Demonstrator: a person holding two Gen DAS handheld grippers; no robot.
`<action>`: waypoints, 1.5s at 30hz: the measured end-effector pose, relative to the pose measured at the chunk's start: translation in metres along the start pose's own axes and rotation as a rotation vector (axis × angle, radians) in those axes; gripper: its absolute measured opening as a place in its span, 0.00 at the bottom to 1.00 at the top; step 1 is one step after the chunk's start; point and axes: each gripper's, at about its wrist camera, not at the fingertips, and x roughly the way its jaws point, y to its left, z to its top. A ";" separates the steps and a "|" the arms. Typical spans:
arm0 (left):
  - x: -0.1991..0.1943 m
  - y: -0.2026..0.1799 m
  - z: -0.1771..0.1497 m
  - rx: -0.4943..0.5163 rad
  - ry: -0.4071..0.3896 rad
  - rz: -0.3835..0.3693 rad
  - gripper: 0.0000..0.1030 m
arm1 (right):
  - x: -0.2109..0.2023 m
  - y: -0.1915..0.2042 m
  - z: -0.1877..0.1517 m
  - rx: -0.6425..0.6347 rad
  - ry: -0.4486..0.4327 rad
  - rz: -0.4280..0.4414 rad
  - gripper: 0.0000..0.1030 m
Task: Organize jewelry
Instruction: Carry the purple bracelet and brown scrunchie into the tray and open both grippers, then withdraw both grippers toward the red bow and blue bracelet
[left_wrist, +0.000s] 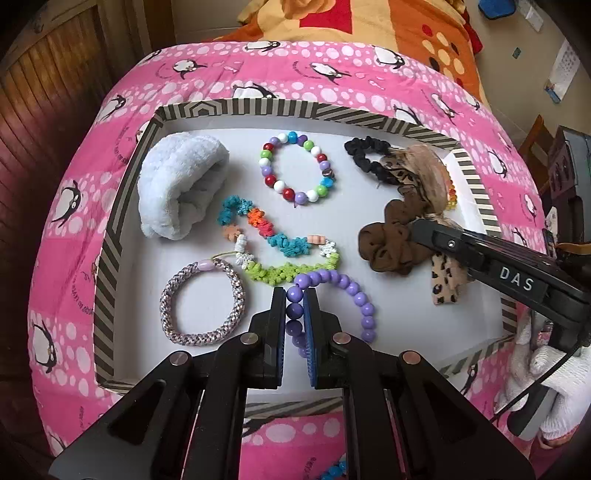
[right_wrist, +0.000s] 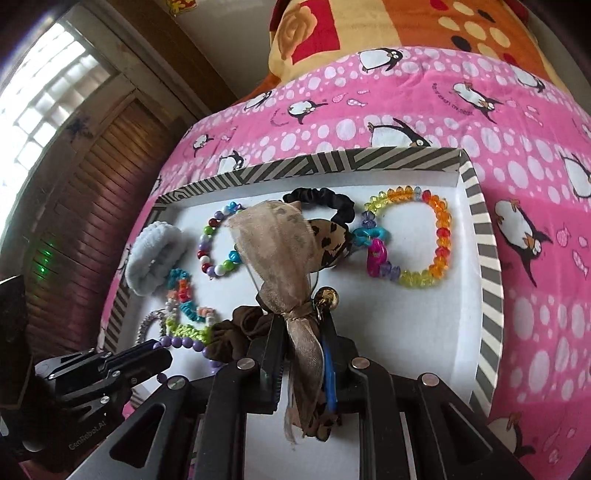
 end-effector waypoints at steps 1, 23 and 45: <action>0.001 0.000 0.000 -0.001 0.002 0.003 0.08 | -0.001 -0.001 0.000 -0.002 0.000 -0.010 0.24; -0.088 0.031 -0.048 -0.108 -0.095 -0.060 0.49 | -0.120 0.034 -0.102 -0.106 -0.111 0.006 0.42; -0.083 -0.006 -0.154 0.112 -0.024 -0.200 0.63 | -0.096 0.035 -0.178 -0.078 0.037 0.015 0.42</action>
